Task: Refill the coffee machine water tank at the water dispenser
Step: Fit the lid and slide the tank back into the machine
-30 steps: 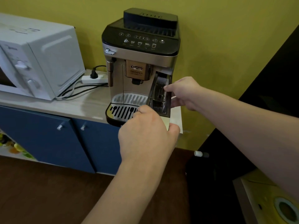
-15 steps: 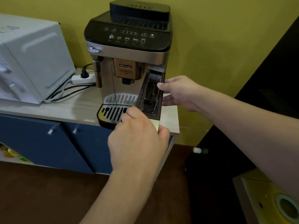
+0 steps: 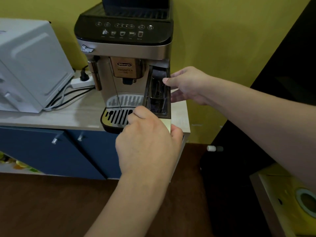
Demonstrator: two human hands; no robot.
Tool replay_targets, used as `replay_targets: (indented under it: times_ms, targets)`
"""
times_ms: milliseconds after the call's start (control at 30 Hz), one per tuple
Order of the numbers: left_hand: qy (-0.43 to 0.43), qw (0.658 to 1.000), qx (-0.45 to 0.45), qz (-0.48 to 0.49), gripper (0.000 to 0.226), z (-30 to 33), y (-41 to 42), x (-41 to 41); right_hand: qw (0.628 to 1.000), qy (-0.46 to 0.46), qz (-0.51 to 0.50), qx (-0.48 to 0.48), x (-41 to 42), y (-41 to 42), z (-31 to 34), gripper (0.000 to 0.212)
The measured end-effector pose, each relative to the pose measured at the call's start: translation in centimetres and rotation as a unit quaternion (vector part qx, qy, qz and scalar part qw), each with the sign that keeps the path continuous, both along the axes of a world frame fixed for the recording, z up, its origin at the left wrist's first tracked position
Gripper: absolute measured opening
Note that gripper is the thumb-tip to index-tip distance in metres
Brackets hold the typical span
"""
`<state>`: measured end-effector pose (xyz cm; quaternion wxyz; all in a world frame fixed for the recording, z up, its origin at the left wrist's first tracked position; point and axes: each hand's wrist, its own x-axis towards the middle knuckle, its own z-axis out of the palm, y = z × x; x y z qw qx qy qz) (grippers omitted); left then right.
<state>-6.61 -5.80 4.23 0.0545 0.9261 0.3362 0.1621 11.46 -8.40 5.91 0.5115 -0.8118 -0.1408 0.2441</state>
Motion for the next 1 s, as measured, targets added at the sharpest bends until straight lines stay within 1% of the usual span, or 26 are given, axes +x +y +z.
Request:
replay_targets:
  times_ms: [100, 167, 267, 300, 367, 400, 533, 633, 867, 933, 1000]
  targets:
    - [0.001, 1.000, 0.005, 0.001, 0.056, -0.3, 0.2, -0.2, 1.000, -0.001, 0.003, 0.000, -0.1, 0.0, -0.1, 0.025]
    - [-0.002, 1.000, 0.008, 0.003, 0.056, -0.6, 0.3, -0.4, 1.000, 0.003, 0.009, 0.011, -0.3, -0.1, -0.3, 0.021]
    - [-0.002, 1.000, 0.009, 0.003, 0.054, -0.9, 0.4, -0.6, 0.999, 0.017, 0.011, 0.024, -0.3, -0.2, -0.6, 0.030]
    - [-0.003, 1.000, 0.007, 0.002, 0.054, -1.0, 0.4, -0.5, 1.000, 0.010, 0.015, 0.018, -0.2, -0.3, -0.6, 0.027]
    - [-0.001, 1.000, -0.004, 0.004, 0.054, -0.9, 0.7, -0.4, 1.000, -0.003, 0.026, 0.008, -0.5, -0.5, -0.3, 0.013]
    - [-0.001, 1.000, -0.010, 0.004, 0.055, -0.8, 0.8, -0.5, 0.999, -0.001, 0.032, 0.007, -0.7, -0.5, 0.1, 0.009]
    - [0.014, 0.999, -0.031, -0.007, 0.056, -0.4, 0.9, -0.8, 0.999, 0.020, 0.037, -0.017, -1.5, -0.8, 1.2, 0.019]
    - [0.019, 0.999, -0.028, -0.006, 0.056, -0.3, -0.1, -0.6, 0.999, 0.017, 0.030, -0.028, -1.7, -0.8, 1.8, 0.010]
    - [0.028, 0.999, -0.028, 0.003, 0.057, 0.3, -0.5, 0.8, 1.000, 0.010, 0.005, -0.026, -0.7, -0.6, 1.7, 0.020]
    - [0.023, 0.999, -0.042, 0.003, 0.056, 0.3, -0.2, 0.4, 1.000, 0.012, 0.002, -0.023, -0.8, -0.4, 1.6, 0.028]
    - [0.013, 0.997, -0.074, 0.007, 0.058, 0.1, 0.1, 0.0, 1.000, 0.014, 0.003, -0.019, -0.9, -0.3, 1.2, 0.030]
